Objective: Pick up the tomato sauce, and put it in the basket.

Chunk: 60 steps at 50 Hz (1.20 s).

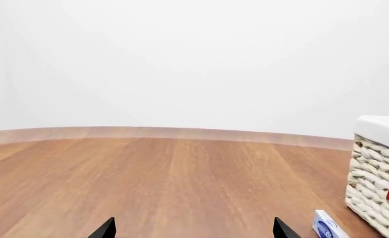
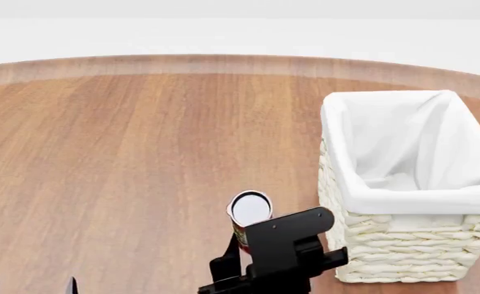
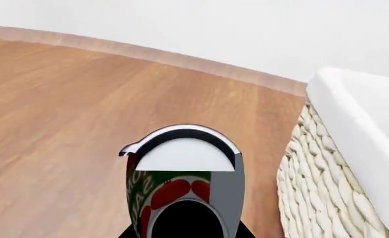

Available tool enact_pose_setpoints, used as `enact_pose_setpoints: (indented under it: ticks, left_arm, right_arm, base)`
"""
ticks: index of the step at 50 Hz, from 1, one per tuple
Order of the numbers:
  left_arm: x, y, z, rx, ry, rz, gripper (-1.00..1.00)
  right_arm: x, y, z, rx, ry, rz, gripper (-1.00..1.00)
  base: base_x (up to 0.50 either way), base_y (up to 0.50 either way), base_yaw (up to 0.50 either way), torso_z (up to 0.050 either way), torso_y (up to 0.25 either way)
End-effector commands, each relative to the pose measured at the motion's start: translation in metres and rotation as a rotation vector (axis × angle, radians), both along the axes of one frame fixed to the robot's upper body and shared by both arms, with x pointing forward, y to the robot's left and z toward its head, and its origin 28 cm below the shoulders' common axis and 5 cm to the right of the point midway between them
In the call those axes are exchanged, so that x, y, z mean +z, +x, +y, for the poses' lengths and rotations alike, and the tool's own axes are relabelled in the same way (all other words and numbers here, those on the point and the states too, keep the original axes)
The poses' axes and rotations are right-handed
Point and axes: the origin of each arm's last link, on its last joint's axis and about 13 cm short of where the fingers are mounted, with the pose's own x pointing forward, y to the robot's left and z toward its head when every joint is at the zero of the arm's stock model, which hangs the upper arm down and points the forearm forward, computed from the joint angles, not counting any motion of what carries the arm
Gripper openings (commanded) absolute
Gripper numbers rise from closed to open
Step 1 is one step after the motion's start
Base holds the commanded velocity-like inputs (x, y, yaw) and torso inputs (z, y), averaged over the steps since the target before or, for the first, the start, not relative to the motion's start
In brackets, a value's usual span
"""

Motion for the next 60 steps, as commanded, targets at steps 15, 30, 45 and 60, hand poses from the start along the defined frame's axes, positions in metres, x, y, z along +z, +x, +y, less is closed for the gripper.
enact_pose_setpoints:
  ticks: [15, 30, 45, 60]
  left_arm:
    - [-0.001, -0.002, 0.003, 0.013, -0.007, 0.004, 1.0]
    - [0.0, -0.002, 0.003, 0.007, -0.008, 0.002, 1.0]
    - [0.001, -0.003, 0.002, 0.008, -0.006, 0.0, 1.0]
    - [-0.001, 0.002, 0.003, 0.015, -0.009, 0.005, 1.0]
  right_arm:
    - [0.086, 0.062, -0.014, 0.005, -0.004, -0.108, -1.0]
    - [0.134, 0.113, -0.036, -0.08, 0.08, -0.106, -1.0]
    - [0.147, 0.144, -0.065, -0.234, 0.103, -0.032, -1.0]
    - [0.136, 0.135, -0.097, -0.442, 0.102, 0.086, -1.0]
  base:
    - [0.0, 0.0, 0.0, 0.0, 0.0]
    - [0.0, 0.0, 0.0, 0.0, 0.0]
    - [0.0, 0.0, 0.0, 0.0, 0.001]
    - [0.0, 0.0, 0.0, 0.0, 0.0]
